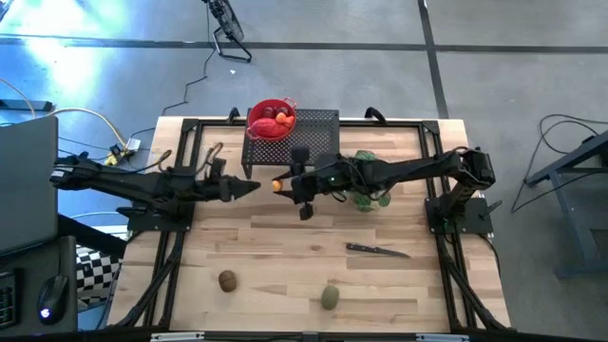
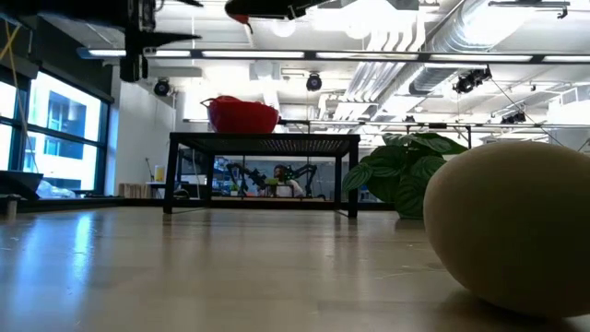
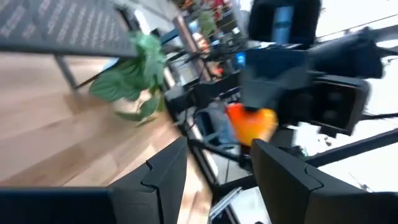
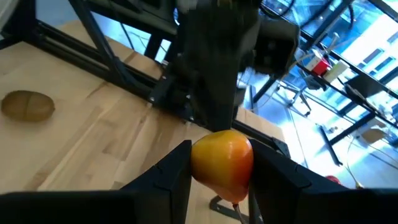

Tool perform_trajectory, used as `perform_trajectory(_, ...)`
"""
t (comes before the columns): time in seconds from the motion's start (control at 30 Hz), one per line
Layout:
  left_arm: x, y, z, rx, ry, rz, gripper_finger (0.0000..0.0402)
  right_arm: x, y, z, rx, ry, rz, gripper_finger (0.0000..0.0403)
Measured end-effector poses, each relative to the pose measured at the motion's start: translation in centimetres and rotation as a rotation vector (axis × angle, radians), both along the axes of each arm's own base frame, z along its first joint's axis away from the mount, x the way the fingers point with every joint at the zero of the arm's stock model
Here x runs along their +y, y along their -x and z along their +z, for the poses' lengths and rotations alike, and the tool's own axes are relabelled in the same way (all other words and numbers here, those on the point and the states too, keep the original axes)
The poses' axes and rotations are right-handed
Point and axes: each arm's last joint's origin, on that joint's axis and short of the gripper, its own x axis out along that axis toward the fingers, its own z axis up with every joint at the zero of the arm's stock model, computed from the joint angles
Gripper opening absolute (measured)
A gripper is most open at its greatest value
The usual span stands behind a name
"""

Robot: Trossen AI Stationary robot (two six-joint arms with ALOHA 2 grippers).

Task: Pick & Place Fruit
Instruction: Put the yellow pear in the red strainer bowl on the shelf

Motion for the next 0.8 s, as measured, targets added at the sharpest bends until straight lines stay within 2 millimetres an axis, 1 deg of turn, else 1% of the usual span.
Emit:
perform_trajectory(0.17, -0.2, -1.5, -1.4, 0.090, -0.002, -0.015, 0.0175, 1.0, 0.0, -0.1, 0.008, 0.000, 0.022, 0.0135)
perform_trajectory(0.23, -0.4, -1.8, -1.5, 0.086, -0.023, -0.054, 0.0175, 1.2, 0.1, -0.2, 0.017, 0.002, 0.021, 0.0135)
perform_trajectory(0.37, -0.6, -2.1, -0.5, -0.017, -0.119, -0.134, 0.0175, 1.5, 0.2, -0.5, 0.058, 0.014, -0.016, 0.0135)
perform_trajectory(0.47, -0.7, -2.0, 0.7, -0.129, -0.177, -0.139, 0.0175, 1.6, 0.3, -0.8, 0.089, 0.027, -0.041, 0.0135)
perform_trajectory(0.53, -0.7, -1.9, 1.1, -0.167, -0.194, -0.133, 0.0175, 1.8, 0.4, -0.9, 0.096, 0.032, -0.041, 0.0135)
perform_trajectory(0.8, -0.6, -1.9, 1.0, -0.157, -0.188, -0.099, 0.0175, 3.1, 0.4, -0.7, 0.076, 0.064, 0.001, 0.0135)
